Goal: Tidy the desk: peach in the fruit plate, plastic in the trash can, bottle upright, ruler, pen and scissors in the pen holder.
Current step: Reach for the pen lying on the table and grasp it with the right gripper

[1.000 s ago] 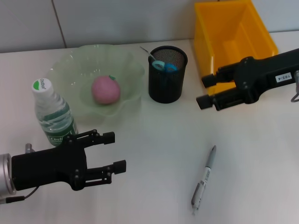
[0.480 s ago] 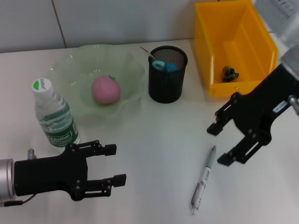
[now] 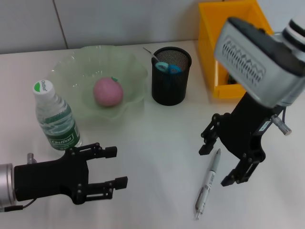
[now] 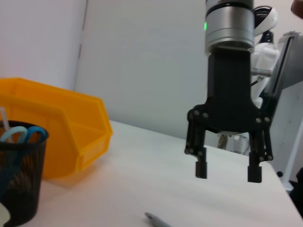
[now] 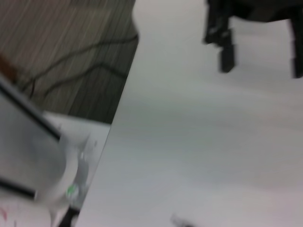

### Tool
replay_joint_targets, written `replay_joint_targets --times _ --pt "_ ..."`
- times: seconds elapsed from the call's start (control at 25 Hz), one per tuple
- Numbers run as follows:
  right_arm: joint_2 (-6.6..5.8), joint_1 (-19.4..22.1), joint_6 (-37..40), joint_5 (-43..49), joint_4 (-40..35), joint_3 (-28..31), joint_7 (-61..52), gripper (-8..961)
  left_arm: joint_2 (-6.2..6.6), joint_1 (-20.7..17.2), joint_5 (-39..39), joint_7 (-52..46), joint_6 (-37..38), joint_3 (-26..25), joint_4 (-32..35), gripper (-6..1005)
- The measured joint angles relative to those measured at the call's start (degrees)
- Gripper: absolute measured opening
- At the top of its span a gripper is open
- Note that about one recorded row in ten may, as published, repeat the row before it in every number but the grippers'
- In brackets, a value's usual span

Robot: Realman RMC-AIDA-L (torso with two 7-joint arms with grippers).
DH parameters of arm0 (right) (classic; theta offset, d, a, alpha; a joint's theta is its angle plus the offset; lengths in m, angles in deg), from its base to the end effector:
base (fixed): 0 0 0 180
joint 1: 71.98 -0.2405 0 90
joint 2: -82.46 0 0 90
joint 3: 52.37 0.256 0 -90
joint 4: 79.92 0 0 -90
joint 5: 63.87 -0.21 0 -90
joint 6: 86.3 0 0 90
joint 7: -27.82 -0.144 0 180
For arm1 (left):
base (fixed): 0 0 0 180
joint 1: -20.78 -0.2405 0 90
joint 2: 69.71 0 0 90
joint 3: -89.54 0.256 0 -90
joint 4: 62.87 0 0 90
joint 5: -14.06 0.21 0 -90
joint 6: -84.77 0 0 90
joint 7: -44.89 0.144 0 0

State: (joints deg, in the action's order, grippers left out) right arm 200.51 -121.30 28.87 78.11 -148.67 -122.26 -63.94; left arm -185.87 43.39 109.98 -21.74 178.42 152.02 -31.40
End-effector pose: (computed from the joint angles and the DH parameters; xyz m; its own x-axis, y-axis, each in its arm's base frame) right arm 0.1278 0.3371 0.0140 0.9040 0.2787 0.3242 0.1858 -0.9390 0.2893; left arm -0.2694 0.2723 -0.0268 0.8011 0.2529 0.5424 0.3022 -0.9532 -0.0019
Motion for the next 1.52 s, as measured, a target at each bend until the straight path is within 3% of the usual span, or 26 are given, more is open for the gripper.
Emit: replay_joint_targets --times 0.16,0.28,0.4,0.92,1.52 --pt "0.12 -2.3 0.1 4.4 0.2 -4.3 7.7 736 -0.77 -0.3 -0.1 1.2 -2.3 -0.1 0.4 783" --pt "0.42 -2.5 -0.1 5.7 -0.3 -5.8 10.9 736 -1.80 -0.3 -0.1 1.9 -4.5 -0.9 1.2 783" --pt "0.71 -2.6 -0.4 6.9 -1.1 -7.6 14.7 736 -2.04 -0.3 -0.3 1.6 -6.7 -1.2 1.5 783" --pt "1.16 -2.2 -6.5 7.2 -0.9 -16.4 25.2 735 -2.03 -0.5 -0.7 0.6 -7.5 -2.4 1.5 783" --pt "1.55 -2.1 -10.5 4.0 2.7 -22.6 25.3 734 -2.05 -2.6 3.4 -0.5 -4.1 -1.6 4.1 783"
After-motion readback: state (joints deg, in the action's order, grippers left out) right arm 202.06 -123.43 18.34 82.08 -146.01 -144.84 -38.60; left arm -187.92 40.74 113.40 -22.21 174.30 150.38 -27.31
